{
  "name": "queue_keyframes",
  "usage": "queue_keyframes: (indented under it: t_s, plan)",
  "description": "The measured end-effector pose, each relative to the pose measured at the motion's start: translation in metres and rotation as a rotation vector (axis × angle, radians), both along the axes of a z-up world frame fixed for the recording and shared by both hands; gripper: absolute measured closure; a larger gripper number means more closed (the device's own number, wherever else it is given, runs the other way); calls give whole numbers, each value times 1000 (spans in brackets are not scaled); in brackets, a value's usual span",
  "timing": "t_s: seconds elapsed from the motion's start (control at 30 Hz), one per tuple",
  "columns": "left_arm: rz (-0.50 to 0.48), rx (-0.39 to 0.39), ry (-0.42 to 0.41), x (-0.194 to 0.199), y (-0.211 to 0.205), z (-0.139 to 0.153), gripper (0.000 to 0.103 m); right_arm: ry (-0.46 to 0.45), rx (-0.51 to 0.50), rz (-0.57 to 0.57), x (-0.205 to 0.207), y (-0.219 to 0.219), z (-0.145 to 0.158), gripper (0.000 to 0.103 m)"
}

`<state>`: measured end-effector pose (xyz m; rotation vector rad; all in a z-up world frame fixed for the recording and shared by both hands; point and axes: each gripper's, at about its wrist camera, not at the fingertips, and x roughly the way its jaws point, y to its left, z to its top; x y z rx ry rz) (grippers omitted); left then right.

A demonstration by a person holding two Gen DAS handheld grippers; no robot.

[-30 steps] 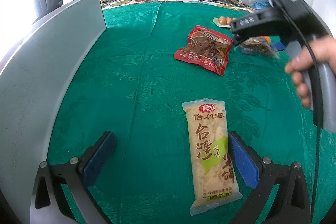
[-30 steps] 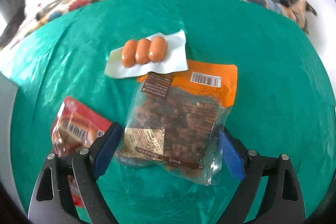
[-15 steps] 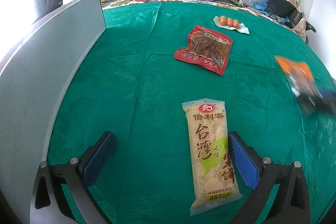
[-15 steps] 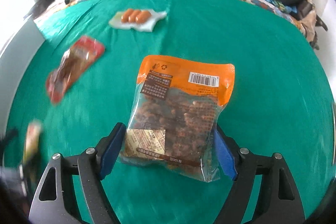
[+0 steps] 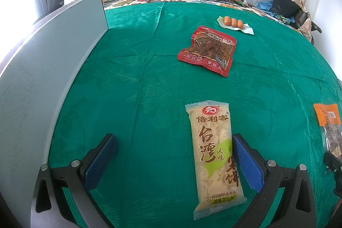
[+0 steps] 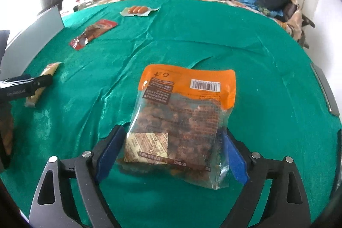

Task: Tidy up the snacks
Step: 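Grasp the dried-meat pack with the right tool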

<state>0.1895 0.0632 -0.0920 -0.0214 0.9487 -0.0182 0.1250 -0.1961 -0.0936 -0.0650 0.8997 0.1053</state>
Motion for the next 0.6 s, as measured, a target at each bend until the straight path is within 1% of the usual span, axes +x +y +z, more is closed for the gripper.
queue_keyframes:
  t_s: [0.6]
  plan:
    - [0,-1,0,0,0,-1,0,-1,4,-1,0,0,-1,12]
